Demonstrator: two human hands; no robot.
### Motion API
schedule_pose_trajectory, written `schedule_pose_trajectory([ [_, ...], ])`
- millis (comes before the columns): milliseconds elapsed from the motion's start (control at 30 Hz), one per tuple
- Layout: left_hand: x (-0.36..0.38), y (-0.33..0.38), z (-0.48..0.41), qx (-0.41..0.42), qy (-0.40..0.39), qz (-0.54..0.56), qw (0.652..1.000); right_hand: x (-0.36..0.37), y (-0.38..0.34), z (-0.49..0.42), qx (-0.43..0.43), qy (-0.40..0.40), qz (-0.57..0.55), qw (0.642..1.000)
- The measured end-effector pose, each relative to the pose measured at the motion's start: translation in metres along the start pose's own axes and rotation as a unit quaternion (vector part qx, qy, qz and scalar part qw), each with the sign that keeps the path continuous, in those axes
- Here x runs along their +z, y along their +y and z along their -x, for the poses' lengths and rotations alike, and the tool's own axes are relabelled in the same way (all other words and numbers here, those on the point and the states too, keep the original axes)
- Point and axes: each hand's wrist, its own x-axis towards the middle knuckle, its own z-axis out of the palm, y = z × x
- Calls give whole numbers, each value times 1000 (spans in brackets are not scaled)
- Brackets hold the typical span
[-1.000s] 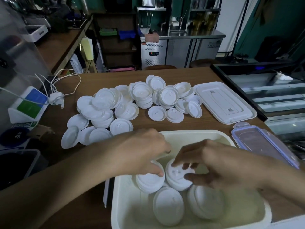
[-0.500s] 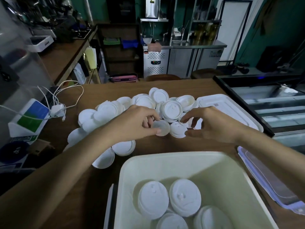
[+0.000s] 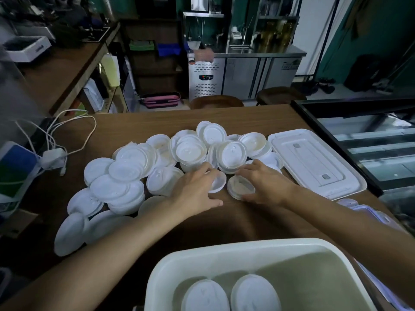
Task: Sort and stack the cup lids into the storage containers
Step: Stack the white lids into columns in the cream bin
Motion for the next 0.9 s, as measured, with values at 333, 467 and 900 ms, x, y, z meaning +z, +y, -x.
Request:
schedule_pose_trajectory([
  [333,1,-2,4,-39,18,33,999,0,-4,0,-36,-5,5,999],
  [467,-2,-2,7,-48,9,54,997,2,-5,4,-48,-3,0,999],
  [900,-19,-5,28,-62,-53,129,988,12,-2,15,-8,-9,-66,998],
])
